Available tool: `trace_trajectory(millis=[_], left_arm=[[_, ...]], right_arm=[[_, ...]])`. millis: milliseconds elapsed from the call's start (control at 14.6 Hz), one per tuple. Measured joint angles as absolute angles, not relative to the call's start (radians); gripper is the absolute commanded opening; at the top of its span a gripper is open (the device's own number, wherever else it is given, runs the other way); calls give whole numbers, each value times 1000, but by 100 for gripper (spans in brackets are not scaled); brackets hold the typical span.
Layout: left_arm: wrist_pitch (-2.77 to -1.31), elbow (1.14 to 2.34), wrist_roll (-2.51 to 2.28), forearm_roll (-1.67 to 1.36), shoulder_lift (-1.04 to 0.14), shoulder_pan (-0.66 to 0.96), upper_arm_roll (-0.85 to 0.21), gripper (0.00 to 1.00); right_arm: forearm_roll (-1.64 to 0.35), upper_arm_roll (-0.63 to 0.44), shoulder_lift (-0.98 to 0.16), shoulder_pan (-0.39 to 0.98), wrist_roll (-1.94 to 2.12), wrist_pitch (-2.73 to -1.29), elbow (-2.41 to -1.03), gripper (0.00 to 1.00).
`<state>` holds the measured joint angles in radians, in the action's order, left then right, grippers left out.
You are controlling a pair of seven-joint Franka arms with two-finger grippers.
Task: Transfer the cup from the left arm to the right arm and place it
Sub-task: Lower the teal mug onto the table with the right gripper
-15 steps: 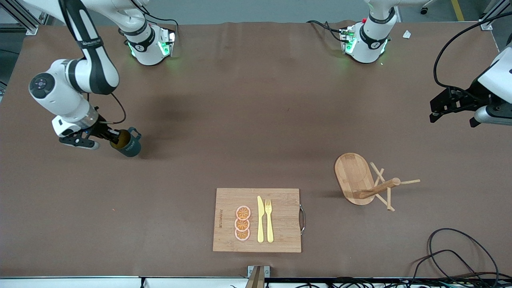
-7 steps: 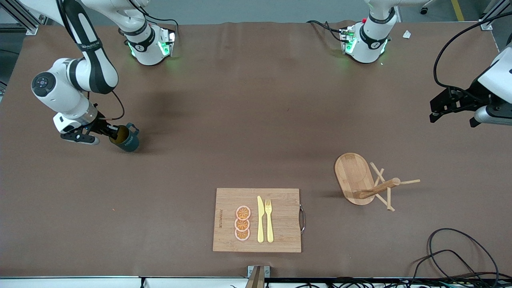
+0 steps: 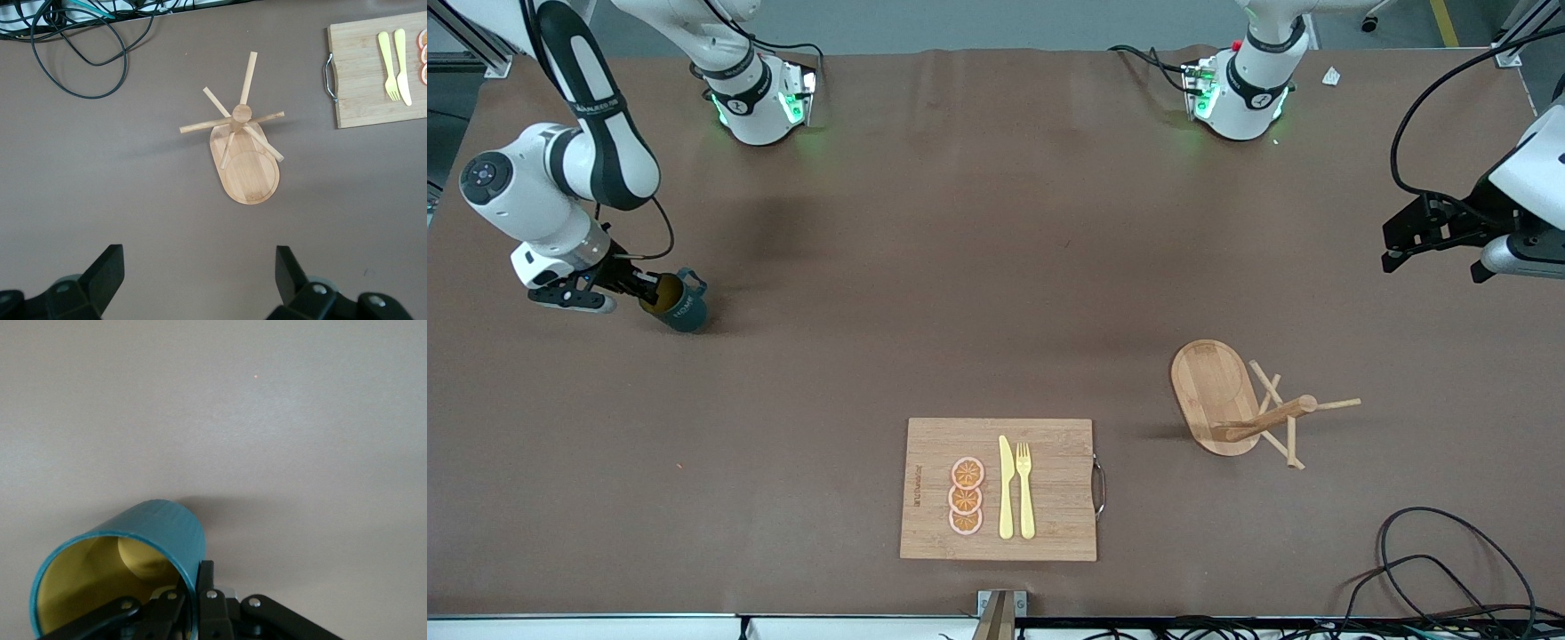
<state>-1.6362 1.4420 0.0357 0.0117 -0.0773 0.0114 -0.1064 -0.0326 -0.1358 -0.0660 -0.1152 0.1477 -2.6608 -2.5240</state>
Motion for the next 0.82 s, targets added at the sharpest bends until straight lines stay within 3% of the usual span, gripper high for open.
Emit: trace_trajectory(millis=[479,548,685,822], left_arm=[[-1636,1442,36,12,-77,11,-106,100],[-1636,1442,36,12,-77,11,-106,100],[-1636,1442,36,12,-77,11,-106,100],[-1636,1442,36,12,-77,11,-106,100]], right_arm=[[-33,-134,-130,-117,153,-2735,-2524,1],[-33,-134,-132,-117,153,-2736,-2524,5],[-33,-133,-132,-117,153,-2736,-2523,41],[-33,-133,-132,-117,153,-2736,-2522,56]])
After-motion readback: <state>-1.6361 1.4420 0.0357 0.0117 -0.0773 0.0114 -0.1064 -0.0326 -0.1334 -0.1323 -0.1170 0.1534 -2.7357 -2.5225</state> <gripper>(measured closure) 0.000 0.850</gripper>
